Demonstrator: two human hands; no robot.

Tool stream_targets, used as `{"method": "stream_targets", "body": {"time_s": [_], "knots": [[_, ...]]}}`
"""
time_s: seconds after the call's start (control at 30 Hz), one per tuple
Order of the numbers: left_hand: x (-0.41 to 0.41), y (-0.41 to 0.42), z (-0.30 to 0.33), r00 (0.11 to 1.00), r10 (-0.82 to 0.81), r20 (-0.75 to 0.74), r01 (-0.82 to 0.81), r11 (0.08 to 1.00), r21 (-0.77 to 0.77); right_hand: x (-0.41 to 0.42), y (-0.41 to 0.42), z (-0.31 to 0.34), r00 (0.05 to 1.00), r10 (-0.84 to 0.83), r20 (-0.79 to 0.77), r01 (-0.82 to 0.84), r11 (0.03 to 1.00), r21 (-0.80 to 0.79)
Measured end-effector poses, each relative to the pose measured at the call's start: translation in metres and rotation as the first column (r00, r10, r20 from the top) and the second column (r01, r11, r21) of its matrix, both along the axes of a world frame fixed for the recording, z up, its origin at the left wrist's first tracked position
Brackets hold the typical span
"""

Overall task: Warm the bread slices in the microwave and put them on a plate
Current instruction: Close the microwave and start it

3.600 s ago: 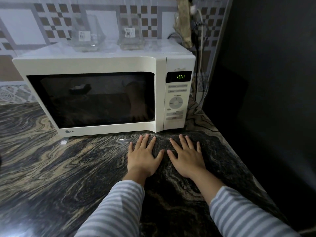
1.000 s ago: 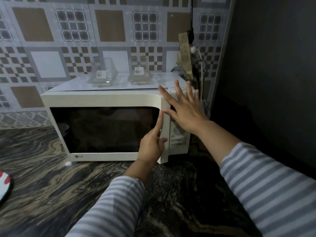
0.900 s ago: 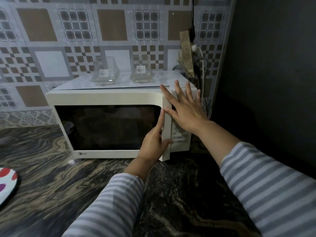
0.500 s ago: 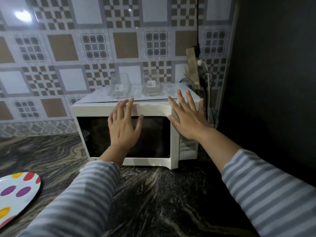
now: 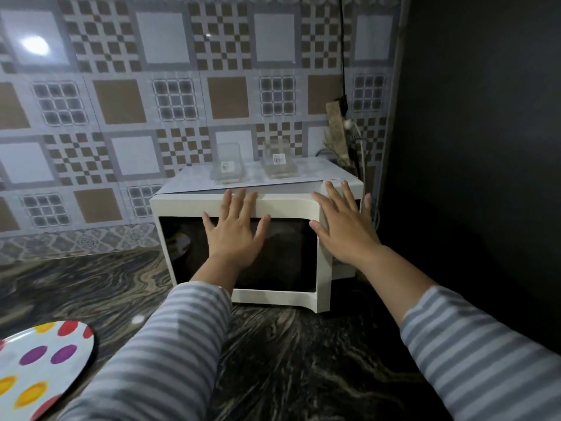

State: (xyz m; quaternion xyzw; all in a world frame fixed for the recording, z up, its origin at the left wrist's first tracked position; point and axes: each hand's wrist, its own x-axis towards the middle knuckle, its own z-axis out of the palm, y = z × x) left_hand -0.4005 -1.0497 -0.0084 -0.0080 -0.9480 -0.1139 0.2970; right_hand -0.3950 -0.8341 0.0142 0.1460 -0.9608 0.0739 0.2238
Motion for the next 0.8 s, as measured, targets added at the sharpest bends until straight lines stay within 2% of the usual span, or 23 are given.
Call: {"method": "stream_targets", "body": {"time_s": [0.23, 0.37, 0.8], "knots": [[0.048, -0.029, 0.001, 0.989, -0.145, 0.024, 0.145, 0.989, 0.000, 0.083, -0.035, -0.004, 0.989, -0.138, -0.054, 0.138, 0.990, -0.005], [0.080, -0.045, 0.007, 0.974, -0.217, 0.064, 0.214, 0.976, 0.045, 0.129, -0.059, -0.005, 0.984, -0.160, -0.078, 0.161, 0.987, 0.006], [0.184, -0.107, 0.022, 0.952, -0.219, 0.214, 0.191, 0.971, 0.143, 0.243, -0.162, -0.003, 0.983, -0.090, -0.158, 0.100, 0.993, 0.056]]}}
